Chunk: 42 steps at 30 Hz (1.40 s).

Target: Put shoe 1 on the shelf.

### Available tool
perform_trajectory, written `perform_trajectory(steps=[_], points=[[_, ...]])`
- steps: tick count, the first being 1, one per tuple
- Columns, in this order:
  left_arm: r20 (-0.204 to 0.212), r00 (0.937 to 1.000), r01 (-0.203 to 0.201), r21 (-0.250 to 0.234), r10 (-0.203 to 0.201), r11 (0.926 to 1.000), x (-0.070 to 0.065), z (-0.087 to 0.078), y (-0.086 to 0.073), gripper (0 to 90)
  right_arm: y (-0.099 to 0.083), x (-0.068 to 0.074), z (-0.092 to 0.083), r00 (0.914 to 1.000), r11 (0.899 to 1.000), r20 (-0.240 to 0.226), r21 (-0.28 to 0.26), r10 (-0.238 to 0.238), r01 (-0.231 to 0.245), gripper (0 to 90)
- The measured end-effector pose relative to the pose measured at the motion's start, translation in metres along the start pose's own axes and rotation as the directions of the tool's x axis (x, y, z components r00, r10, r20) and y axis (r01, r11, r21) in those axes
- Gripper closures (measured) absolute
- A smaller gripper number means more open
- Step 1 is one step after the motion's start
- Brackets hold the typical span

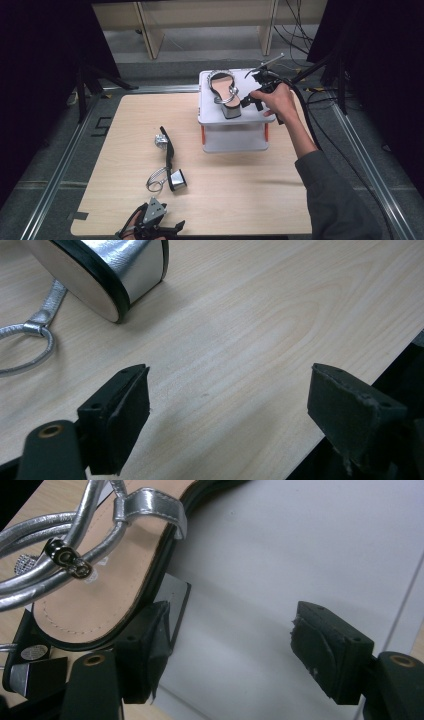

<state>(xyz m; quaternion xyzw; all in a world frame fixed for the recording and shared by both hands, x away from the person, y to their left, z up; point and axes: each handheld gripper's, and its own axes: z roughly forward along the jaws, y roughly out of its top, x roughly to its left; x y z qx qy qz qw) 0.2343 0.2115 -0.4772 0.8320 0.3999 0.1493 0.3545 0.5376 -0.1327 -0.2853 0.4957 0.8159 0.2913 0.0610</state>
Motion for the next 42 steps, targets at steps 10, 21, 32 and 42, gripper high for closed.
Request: perform_trajectory(steps=[10,21,32,42], points=[[0.01,0.9998,0.019,-0.02,-0.019,0.9996,-0.002,0.001,0.0,16.5,0.0,0.01,0.004,0.9997,1.0,-0.023,0.0,-0.006,0.006,28.7],[-0.009,0.9993,0.036,-0.038,-0.037,0.9986,-0.001,0.0,0.0,16.5,-0.036,0.011,-0.028,0.9948,0.996,-0.085,-0.079,-0.055,0.049,26.3],[-0.07,0.9882,0.126,-0.13,-0.136,0.9835,0.02,-0.004,0.009,16.3,-0.127,0.015,-0.039,0.9639,0.968,-0.172,-0.181,-0.203,0.172,26.4],[-0.075,0.9733,0.201,-0.173,-0.217,0.9641,0.04,0.01,0.018,19.5,-0.199,0.02,0.007,0.954,0.966,-0.16,-0.101,-0.254,0.24,27.1]])
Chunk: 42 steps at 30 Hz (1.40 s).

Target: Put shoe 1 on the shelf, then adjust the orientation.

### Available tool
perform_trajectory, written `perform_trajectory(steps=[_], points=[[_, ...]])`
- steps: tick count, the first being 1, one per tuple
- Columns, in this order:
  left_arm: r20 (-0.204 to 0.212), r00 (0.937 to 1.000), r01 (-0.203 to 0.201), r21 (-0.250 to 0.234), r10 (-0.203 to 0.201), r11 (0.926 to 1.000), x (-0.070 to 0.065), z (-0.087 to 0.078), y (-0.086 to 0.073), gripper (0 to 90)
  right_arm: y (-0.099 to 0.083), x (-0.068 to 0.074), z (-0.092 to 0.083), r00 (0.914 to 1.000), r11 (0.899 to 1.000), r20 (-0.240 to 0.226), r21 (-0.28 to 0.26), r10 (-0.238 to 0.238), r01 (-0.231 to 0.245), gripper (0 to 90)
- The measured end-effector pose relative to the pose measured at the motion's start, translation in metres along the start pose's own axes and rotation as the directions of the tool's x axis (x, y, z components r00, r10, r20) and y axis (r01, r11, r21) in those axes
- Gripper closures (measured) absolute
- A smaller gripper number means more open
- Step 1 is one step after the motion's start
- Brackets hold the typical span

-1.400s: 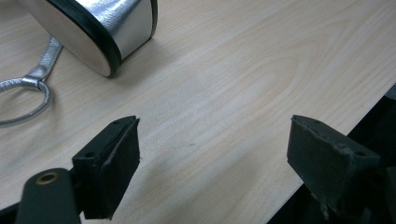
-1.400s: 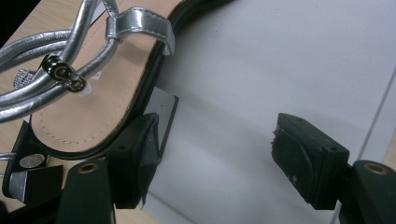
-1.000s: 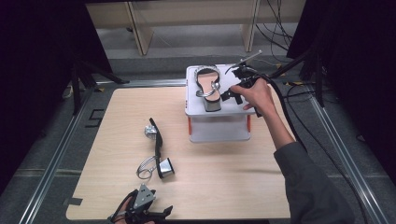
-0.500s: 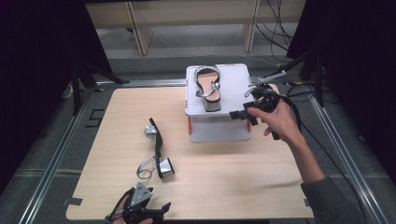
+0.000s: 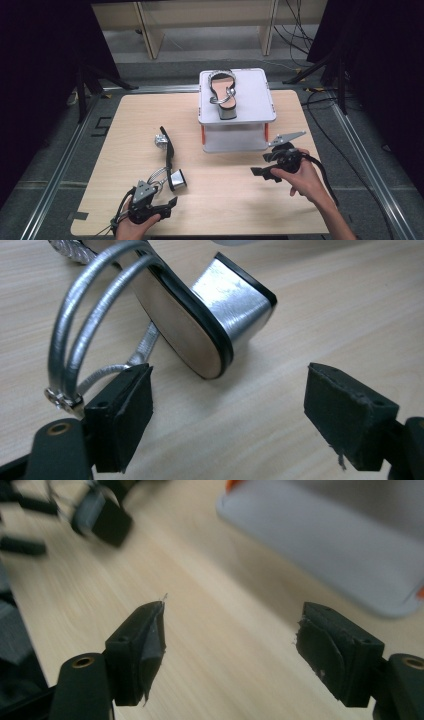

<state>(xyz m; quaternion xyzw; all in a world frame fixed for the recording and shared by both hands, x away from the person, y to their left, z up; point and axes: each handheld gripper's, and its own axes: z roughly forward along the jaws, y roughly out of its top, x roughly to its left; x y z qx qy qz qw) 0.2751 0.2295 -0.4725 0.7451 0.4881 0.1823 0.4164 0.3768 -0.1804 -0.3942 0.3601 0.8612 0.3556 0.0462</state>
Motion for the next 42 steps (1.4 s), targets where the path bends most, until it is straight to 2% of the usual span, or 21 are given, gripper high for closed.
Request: perform_trajectory(steps=[1,2,5,6,9,11,14,15,19,22,23,24,25,30,33,34,35,36,38,40,42], points=[[0.0,1.0,0.004,0.0,-0.004,1.0,0.001,0.0,0.002,20.1,-0.005,0.0,0.003,0.9999,1.0,0.008,-0.002,0.012,-0.012,27.9],[0.0,0.9999,0.012,-0.005,-0.012,0.9999,0.0,0.001,0.003,20.7,-0.01,-0.001,0.007,0.9997,1.0,0.022,-0.002,-0.011,0.011,28.0],[-0.002,0.9999,0.012,-0.019,-0.012,0.9997,0.001,0.005,0.006,21.3,-0.021,0.002,0.017,0.9996,0.999,0.017,0.036,0.022,-0.023,28.0],[0.004,0.9998,0.021,-0.026,-0.021,0.9994,0.003,0.009,0.008,21.4,-0.026,0.001,0.022,0.9993,0.999,0.029,0.046,-0.024,0.023,28.0],[0.008,0.9987,0.051,-0.035,-0.05,0.9981,0.004,0.013,0.009,21.3,-0.034,0.001,0.027,0.9994,0.999,0.026,0.05,-0.021,0.02,28.1],[-0.002,0.9989,0.047,-0.032,-0.047,0.9984,0.004,0.015,0.011,22.1,-0.039,0.006,0.031,0.9971,0.996,0.052,0.078,-0.056,0.052,27.3],[-0.004,0.9984,0.057,-0.039,-0.057,0.9976,0.003,0.017,0.013,22.5,-0.042,0.008,0.031,0.9981,0.995,0.034,0.085,-0.051,0.048,27.4],[0.0,0.999,0.044,-0.043,-0.044,0.9981,0.004,0.018,0.013,22.6,-0.043,0.009,0.032,0.9984,0.994,0.022,0.096,-0.051,0.049,27.3],[0.02,0.9984,0.053,-0.059,-0.052,0.9969,0.001,0.024,0.016,23.1,-0.046,0.009,0.032,0.9982,0.996,0.033,0.076,-0.051,0.049,27.4],[0.008,0.998,0.063,-0.063,-0.063,0.996,0.0,0.026,0.019,23.1,-0.047,0.007,0.03,0.9989,0.996,0.023,0.084,-0.041,0.039,27.4],[0.019,0.9974,0.07,-0.07,-0.069,0.995,0.001,0.028,0.019,23.1,-0.047,0.006,0.03,0.9984,0.997,0.035,0.063,-0.044,0.041,27.4],[0.018,0.998,0.061,-0.055,-0.06,0.9966,0.001,0.029,0.02,23.1,-0.048,0.005,0.03,0.9991,0.997,0.026,0.067,-0.034,0.033,27.4],[0.015,0.9975,0.07,-0.054,-0.069,0.9961,0.0,0.031,0.021,23.6,-0.048,0.003,0.03,0.9981,0.997,0.033,0.064,-0.052,0.049,27.4],[-0.025,0.9977,0.062,-0.041,-0.063,0.9973,0.001,0.036,0.027,25.4,-0.049,0.005,0.031,0.9999,0.997,0.009,0.075,-0.009,0.009,27.4],[-0.022,0.9971,0.072,-0.056,-0.073,0.9958,-0.001,0.038,0.03,24.8,-0.048,0.005,0.031,0.9999,0.996,0.008,0.089,-0.011,0.01,27.4],[-0.029,0.9981,0.053,-0.041,-0.054,0.9978,-0.001,0.038,0.031,25.1,-0.049,0.004,0.033,0.9995,0.996,0.011,0.086,-0.031,0.03,27.4],[-0.031,0.9978,0.058,-0.052,-0.059,0.997,-0.003,0.039,0.032,25.1,-0.049,0.004,0.033,0.9995,0.996,0.011,0.086,-0.031,0.03,27.4],[-0.05,0.9986,0.015,-0.035,-0.017,0.9993,-0.007,0.04,0.034,25.2,-0.05,0.005,0.034,0.9995,0.997,0.016,0.078,-0.028,0.027,27.3],[-0.064,0.9979,0.004,-0.025,-0.006,0.9997,-0.009,0.04,0.036,25.3,-0.05,0.004,0.033,0.9992,0.997,0.018,0.074,-0.034,0.033,27.4],[-0.084,0.9962,-0.025,-0.024,0.023,0.9994,-0.014,0.042,0.038,25.6,-0.048,0.006,0.031,1.0,0.996,0.005,0.089,-0.007,0.006,27.4],[-0.096,0.9939,-0.057,-0.012,0.055,0.9983,-0.017,0.042,0.04,26.2,-0.048,0.006,0.031,1.0,0.998,-0.005,0.066,0.0,0.0,27.4]])
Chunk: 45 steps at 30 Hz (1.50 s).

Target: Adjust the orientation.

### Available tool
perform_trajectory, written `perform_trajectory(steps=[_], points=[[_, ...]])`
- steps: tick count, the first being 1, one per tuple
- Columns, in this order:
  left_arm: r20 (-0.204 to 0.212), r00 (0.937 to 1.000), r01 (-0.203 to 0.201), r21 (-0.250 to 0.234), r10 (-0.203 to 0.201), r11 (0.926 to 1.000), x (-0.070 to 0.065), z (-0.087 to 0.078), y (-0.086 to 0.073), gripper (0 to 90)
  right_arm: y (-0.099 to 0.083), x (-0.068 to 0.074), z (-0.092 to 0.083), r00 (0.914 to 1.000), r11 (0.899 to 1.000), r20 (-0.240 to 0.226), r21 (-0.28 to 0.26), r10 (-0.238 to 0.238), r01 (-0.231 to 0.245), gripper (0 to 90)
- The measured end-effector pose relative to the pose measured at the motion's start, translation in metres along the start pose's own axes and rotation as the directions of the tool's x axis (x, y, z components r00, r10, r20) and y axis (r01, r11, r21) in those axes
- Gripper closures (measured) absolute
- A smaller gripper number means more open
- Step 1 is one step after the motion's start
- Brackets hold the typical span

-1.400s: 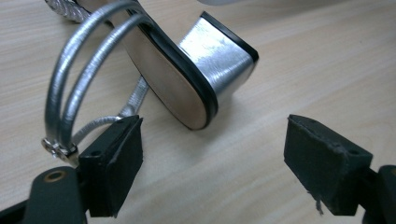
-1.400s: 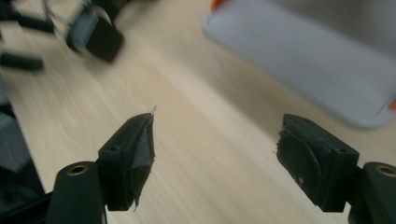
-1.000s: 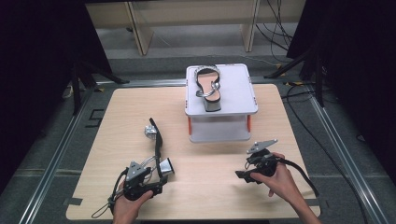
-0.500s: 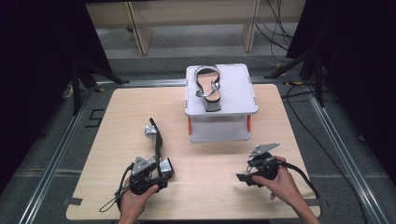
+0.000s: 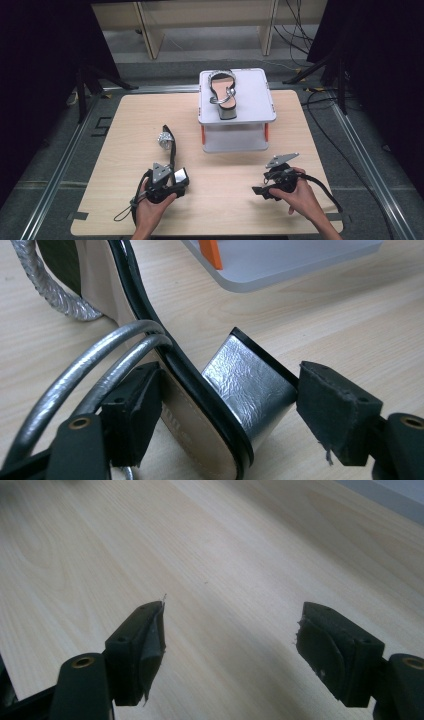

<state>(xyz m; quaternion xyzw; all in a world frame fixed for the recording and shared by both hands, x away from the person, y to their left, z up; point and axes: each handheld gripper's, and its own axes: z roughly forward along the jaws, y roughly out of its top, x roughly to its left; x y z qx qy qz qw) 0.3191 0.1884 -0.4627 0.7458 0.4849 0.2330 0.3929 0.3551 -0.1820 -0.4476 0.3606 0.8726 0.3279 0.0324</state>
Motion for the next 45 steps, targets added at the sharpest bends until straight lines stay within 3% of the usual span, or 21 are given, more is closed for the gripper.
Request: perform_trajectory(steps=[2,4,7,9,12,15,16,17,19,22,26,29,30,31,33,35,38,40,43,45], points=[[0.001,1.0,-0.01,-0.009,0.01,0.9999,-0.002,0.001,0.001,28.9,0.0,-0.001,0.0,0.9999,1.0,0.005,0.002,-0.012,0.012,27.4],[0.013,0.9997,0.018,-0.019,-0.018,0.9997,-0.002,0.002,0.002,29.8,0.0,-0.001,0.0,0.9998,1.0,0.007,0.013,-0.019,0.019,27.4],[0.016,0.9999,0.003,-0.032,-0.003,0.9995,-0.003,0.003,0.002,32.2,0.0,0.0,0.0,0.9999,1.0,0.003,0.013,-0.016,0.016,27.4],[0.002,0.9996,-0.027,-0.031,0.027,0.9992,-0.006,0.004,0.004,32.5,0.0,0.0,0.0,0.9999,1.0,-0.001,0.014,-0.016,0.016,27.3],[-0.011,0.9963,-0.086,-0.071,0.086,0.9937,-0.015,0.008,0.007,36.5,0.0,-0.001,0.002,0.9993,0.999,-0.004,0.014,-0.037,0.038,27.3],[0.004,0.9965,-0.083,-0.075,0.084,0.9937,-0.017,0.009,0.008,42.3,0.0,-0.002,0.002,0.9992,0.999,-0.003,0.009,-0.041,0.041,27.3],[0.054,0.9968,-0.055,-0.072,0.059,0.9959,-0.019,0.015,0.007,46.6,-0.001,-0.001,0.002,0.9996,0.999,0.002,0.015,-0.029,0.029,27.2],[0.054,0.9968,-0.055,-0.072,0.059,0.9959,-0.019,0.015,0.007,46.4,-0.001,-0.001,0.002,0.9996,0.999,0.002,0.015,-0.029,0.029,27.2],[0.031,0.9937,-0.105,-0.076,0.107,0.9916,-0.026,0.019,0.009,46.3,0.0,-0.001,0.001,0.9995,0.999,-0.007,0.012,-0.03,0.03,27.3],[0.033,0.9952,-0.09,-0.057,0.092,0.9943,-0.03,0.022,0.014,47.2,0.0,-0.001,0.0,0.9999,1.0,-0.004,0.004,-0.016,0.016,27.3],[0.043,0.9967,-0.066,-0.076,0.069,0.995,-0.029,0.021,0.012,47.3,0.0,-0.001,0.0,0.9997,1.0,-0.01,0.002,-0.022,0.022,27.3],[0.08,0.995,-0.053,-0.085,0.06,0.995,-0.029,0.015,0.009,45.4,0.001,-0.001,-0.001,0.9998,1.0,-0.017,0.007,-0.013,0.013,28.1],[0.096,0.9938,-0.048,-0.09,0.057,0.9947,-0.029,0.012,0.007,43.6,0.001,-0.001,-0.001,0.9994,1.0,-0.016,0.001,-0.029,0.029,35.5],[0.104,0.9926,-0.054,-0.082,0.062,0.9951,-0.029,0.007,0.005,42.5,0.0,-0.002,0.0,0.9971,0.997,0.002,0.001,-0.076,0.076,41.9],[0.123,0.9915,-0.033,-0.077,0.043,0.9964,-0.026,-0.004,0.001,41.1,0.0,-0.002,0.001,0.9945,0.995,0.014,-0.002,-0.104,0.104,40.9],[0.131,0.9913,-0.001,-0.094,0.013,0.9956,-0.021,-0.014,-0.004,39.6,0.0,-0.001,0.001,0.9964,0.996,0.002,-0.005,-0.084,0.084,39.1],[0.094,0.9949,0.045,-0.1,-0.036,0.994,-0.005,-0.025,-0.01,38.5,0.0,-0.001,0.002,0.998,0.998,0.021,-0.007,-0.059,0.059,38.5],[0.054,0.9974,0.053,-0.095,-0.048,0.994,0.009,-0.023,-0.011,38.5,0.0,0.0,0.002,0.9985,0.998,0.006,0.002,-0.055,0.055,38.4],[0.027,0.9982,0.054,-0.067,-0.053,0.9963,0.024,-0.011,-0.011,39.9,0.0,0.001,0.004,0.9976,0.998,0.002,-0.01,-0.069,0.069,38.3],[0.027,0.9981,0.058,-0.068,-0.056,0.996,0.027,-0.003,-0.01,43.8,0.0,0.003,0.004,0.9989,0.999,-0.014,0.006,-0.046,0.046,38.2]])
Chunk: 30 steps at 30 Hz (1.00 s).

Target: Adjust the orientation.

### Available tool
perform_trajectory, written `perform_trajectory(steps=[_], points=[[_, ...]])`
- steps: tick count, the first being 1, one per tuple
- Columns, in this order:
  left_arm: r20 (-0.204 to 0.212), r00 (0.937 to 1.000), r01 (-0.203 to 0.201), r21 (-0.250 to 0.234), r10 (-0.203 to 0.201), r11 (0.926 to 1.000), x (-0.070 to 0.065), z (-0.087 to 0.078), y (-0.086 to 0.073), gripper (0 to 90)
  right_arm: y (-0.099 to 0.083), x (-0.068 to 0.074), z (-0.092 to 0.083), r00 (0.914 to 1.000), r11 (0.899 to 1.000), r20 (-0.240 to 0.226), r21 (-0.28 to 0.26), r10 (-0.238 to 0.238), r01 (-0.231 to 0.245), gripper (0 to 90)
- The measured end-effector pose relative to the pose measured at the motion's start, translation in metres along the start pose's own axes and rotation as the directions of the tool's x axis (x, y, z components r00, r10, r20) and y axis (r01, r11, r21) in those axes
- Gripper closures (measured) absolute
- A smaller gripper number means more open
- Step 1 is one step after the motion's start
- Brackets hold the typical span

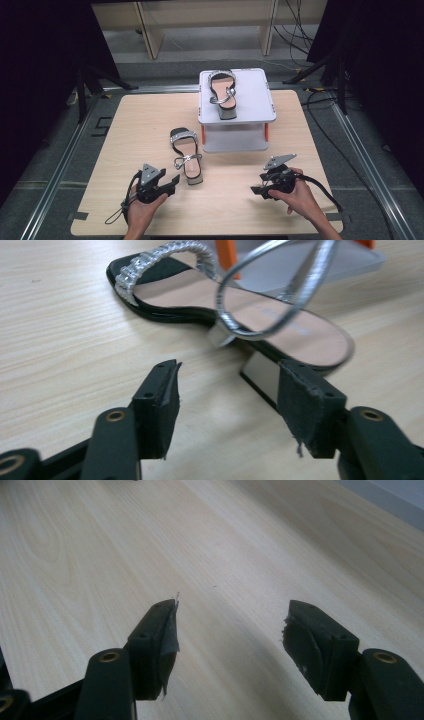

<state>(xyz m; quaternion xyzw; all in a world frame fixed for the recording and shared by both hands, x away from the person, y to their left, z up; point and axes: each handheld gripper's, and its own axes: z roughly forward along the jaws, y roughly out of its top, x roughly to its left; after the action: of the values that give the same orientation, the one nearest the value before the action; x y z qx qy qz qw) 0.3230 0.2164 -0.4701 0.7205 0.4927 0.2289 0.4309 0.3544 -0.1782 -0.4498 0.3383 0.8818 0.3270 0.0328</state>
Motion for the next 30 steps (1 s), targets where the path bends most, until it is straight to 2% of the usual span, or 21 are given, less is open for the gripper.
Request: perform_trajectory(steps=[3,5,6,7,8,9,10,11,12,13,14,15,17,18,19,20,21,22,23,27,30], points=[[0.008,0.9984,-0.057,-0.004,0.057,0.9984,0.0,0.009,0.003,47.4,0.0,-0.002,0.001,0.9999,1.0,0.005,-0.006,-0.015,0.015,37.5],[0.001,0.9978,-0.066,-0.003,0.066,0.9978,0.0,0.014,0.005,50.7,0.0,0.0,0.002,0.9999,1.0,-0.003,0.013,0.012,-0.012,37.4],[-0.005,0.9979,-0.064,-0.008,0.064,0.9979,0.001,0.016,0.006,52.6,0.0,-0.002,0.004,0.9996,1.0,0.006,-0.008,-0.028,0.028,37.3],[-0.008,0.9979,-0.065,-0.011,0.065,0.9978,0.003,0.018,0.007,56.6,0.0,0.0,0.004,0.9997,1.0,-0.02,0.022,-0.012,0.013,37.0],[-0.007,0.9977,-0.067,-0.018,0.067,0.9976,0.004,0.021,0.007,56.6,0.0,0.0,0.004,0.9997,1.0,-0.02,0.022,-0.012,0.013,37.0],[0.0,0.9965,-0.084,-0.017,0.084,0.9963,0.006,0.023,0.008,58.4,0.0,-0.001,0.006,0.9992,0.999,0.004,0.001,-0.041,0.041,36.7],[0.004,0.9964,-0.085,-0.014,0.085,0.9963,0.006,0.025,0.009,60.6,0.0,-0.001,0.006,0.9993,0.999,-0.005,0.019,-0.036,0.036,36.6],[0.031,0.9958,-0.085,-0.026,0.086,0.996,0.006,0.031,0.009,66.0,0.0,-0.001,0.007,0.9994,0.999,-0.002,0.009,-0.033,0.033,36.4],[0.031,0.9958,-0.085,-0.026,0.086,0.996,0.006,0.031,0.009,70.8,0.0,-0.001,0.007,0.9994,0.999,-0.002,0.009,-0.033,0.033,36.4],[0.036,0.9946,-0.097,-0.021,0.097,0.9951,0.007,0.033,0.009,70.8,0.0,-0.001,0.007,0.9995,1.0,-0.005,0.007,-0.03,0.03,36.3],[0.035,0.9921,-0.12,-0.022,0.121,0.9925,0.005,0.036,0.009,76.9,0.0,-0.001,0.008,0.9994,0.999,-0.004,0.006,-0.033,0.033,36.2],[0.031,0.9872,-0.156,-0.014,0.156,0.9877,0.005,0.035,0.01,78.9,0.0,-0.001,0.007,0.9994,0.999,-0.002,0.009,-0.034,0.034,35.9],[0.044,0.9871,-0.152,-0.046,0.154,0.9873,0.003,0.032,0.012,81.5,0.0,-0.001,0.007,0.9994,0.999,-0.001,0.005,-0.036,0.036,35.8],[0.05,0.9884,-0.14,-0.054,0.143,0.9887,0.0,0.03,0.015,82.3,0.0,-0.001,0.007,0.9995,0.999,-0.001,-0.004,-0.032,0.032,35.8],[0.061,0.9897,-0.127,-0.057,0.13,0.9903,-0.003,0.029,0.016,83.2,0.0,0.001,0.004,0.9999,1.0,-0.012,0.011,-0.007,0.007,35.8],[0.069,0.99,-0.119,-0.062,0.123,0.991,-0.007,0.029,0.016,84.3,0.0,-0.001,0.003,0.9997,1.0,-0.006,0.009,-0.025,0.025,35.8],[0.079,0.988,-0.129,-0.051,0.133,0.9903,-0.011,0.028,0.017,85.0,0.0,-0.001,0.004,0.9997,1.0,0.006,-0.009,-0.022,0.022,35.8],[0.093,0.9876,-0.123,-0.042,0.126,0.9916,-0.015,0.027,0.018,85.2,0.001,-0.001,0.002,0.9999,1.0,-0.008,0.009,-0.007,0.007,35.8],[0.113,0.9849,-0.127,-0.044,0.131,0.991,-0.02,0.027,0.018,85.3,0.001,-0.004,0.002,0.9992,0.999,0.009,-0.017,-0.039,0.039,35.8],[0.146,0.9712,-0.184,-0.04,0.188,0.982,-0.042,0.024,0.022,85.2,0.001,-0.004,0.001,0.9996,1.0,0.006,-0.001,-0.029,0.029,35.9],[0.175,0.9648,-0.192,-0.038,0.196,0.9806,-0.057,0.023,0.022,85.0,0.001,-0.003,-0.001,0.9998,1.0,0.006,-0.006,-0.017,0.017,36.2]])
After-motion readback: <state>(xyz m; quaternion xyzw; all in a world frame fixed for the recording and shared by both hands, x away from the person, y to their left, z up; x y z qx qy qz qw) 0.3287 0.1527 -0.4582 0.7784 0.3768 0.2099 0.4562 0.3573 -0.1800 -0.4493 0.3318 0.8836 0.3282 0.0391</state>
